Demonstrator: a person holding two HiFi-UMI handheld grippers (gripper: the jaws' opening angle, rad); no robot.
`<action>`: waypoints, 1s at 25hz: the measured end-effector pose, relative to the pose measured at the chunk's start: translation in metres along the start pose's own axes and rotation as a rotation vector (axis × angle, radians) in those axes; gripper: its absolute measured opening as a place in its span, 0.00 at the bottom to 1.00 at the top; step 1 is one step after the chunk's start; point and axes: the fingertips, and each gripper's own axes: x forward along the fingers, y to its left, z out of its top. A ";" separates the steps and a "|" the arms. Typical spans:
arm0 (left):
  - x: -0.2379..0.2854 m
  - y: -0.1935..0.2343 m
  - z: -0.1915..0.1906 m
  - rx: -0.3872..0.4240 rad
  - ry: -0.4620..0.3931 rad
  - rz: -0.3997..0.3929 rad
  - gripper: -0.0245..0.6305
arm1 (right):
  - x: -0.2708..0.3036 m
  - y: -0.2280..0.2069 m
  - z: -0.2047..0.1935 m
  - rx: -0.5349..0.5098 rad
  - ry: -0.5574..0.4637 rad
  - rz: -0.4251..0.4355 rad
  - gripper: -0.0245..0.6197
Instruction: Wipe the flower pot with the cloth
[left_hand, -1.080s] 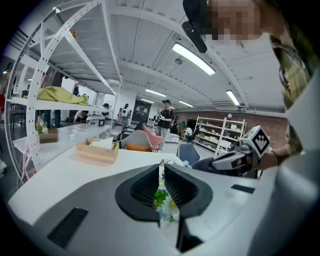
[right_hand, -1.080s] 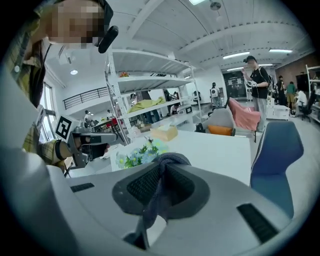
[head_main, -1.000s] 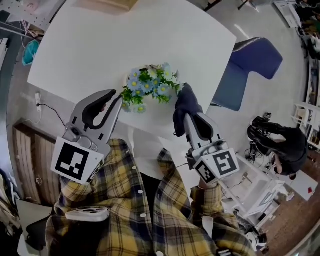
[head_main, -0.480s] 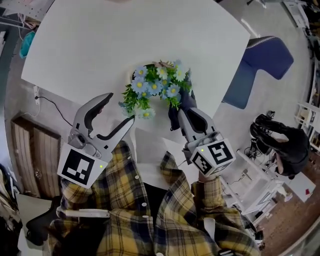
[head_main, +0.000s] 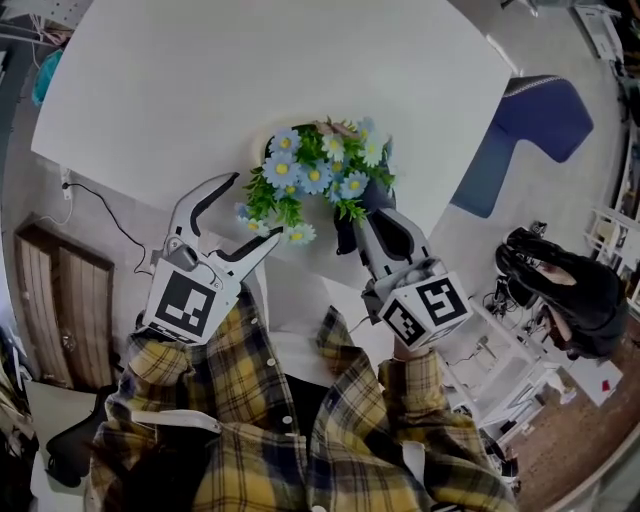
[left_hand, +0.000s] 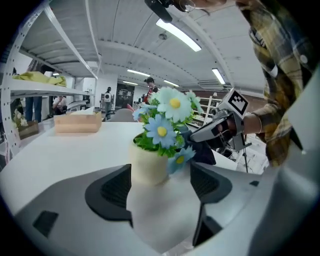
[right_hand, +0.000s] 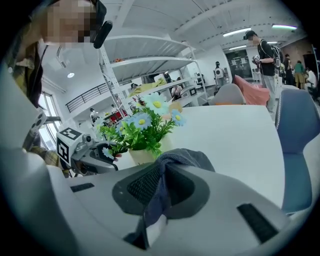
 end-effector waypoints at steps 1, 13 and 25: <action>0.005 0.001 -0.002 0.014 0.007 -0.002 0.58 | 0.000 0.000 0.000 0.002 0.001 0.003 0.08; 0.038 0.018 0.001 0.139 0.020 -0.013 0.61 | 0.005 -0.001 0.000 0.017 0.003 0.019 0.08; 0.045 0.022 -0.003 0.212 0.063 -0.014 0.61 | 0.026 0.000 0.006 0.019 0.009 0.069 0.08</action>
